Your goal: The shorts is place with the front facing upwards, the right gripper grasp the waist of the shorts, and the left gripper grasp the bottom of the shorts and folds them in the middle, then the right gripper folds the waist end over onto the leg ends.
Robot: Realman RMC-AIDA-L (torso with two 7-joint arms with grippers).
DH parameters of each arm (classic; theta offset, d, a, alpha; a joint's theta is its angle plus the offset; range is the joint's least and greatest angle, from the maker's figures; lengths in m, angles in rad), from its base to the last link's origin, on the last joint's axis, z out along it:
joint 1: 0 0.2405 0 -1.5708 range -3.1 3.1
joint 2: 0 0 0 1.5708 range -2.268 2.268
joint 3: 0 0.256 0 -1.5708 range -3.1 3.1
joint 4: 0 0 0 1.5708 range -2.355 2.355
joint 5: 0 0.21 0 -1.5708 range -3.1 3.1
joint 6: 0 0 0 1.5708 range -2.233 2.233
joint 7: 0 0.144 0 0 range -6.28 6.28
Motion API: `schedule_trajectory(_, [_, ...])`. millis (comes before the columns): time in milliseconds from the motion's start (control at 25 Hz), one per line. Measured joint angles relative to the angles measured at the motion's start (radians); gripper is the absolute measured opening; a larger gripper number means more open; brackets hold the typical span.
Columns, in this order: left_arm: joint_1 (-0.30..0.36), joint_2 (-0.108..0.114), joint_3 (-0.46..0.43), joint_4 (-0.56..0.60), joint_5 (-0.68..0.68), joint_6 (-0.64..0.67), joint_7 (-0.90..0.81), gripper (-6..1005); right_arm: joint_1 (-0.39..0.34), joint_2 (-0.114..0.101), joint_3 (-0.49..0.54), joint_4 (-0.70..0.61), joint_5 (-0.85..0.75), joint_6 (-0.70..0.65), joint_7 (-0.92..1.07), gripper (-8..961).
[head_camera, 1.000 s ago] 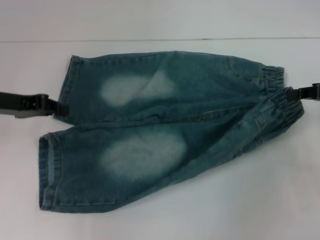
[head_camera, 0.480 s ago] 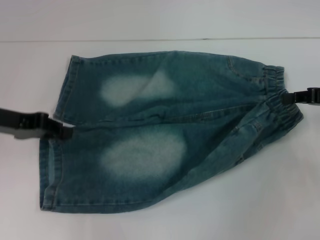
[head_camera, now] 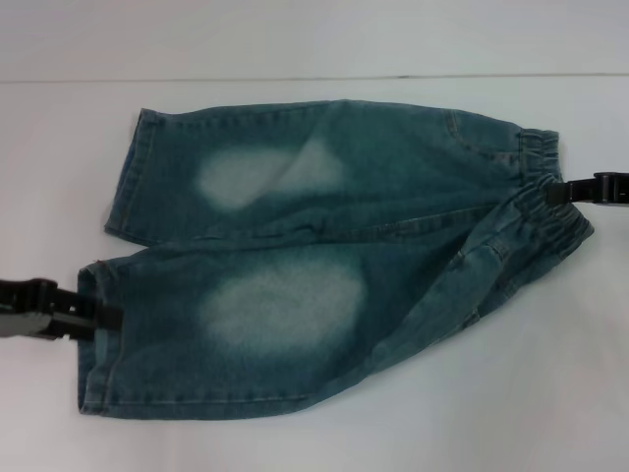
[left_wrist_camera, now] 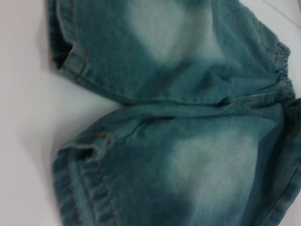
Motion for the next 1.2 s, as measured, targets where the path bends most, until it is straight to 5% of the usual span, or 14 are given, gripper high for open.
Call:
schedule_trajectory(320, [0.01,-0.004,0.003,-0.005,0.1,-0.015,0.007,582,0.004,0.0,-0.003,0.0,-0.001,0.009,0.0,33])
schedule_trajectory(1200, [0.01,-0.032,0.115,-0.049,0.121,-0.103,0.013,529,0.006,0.0,-0.004,0.0,0.001,0.015,0.0,33])
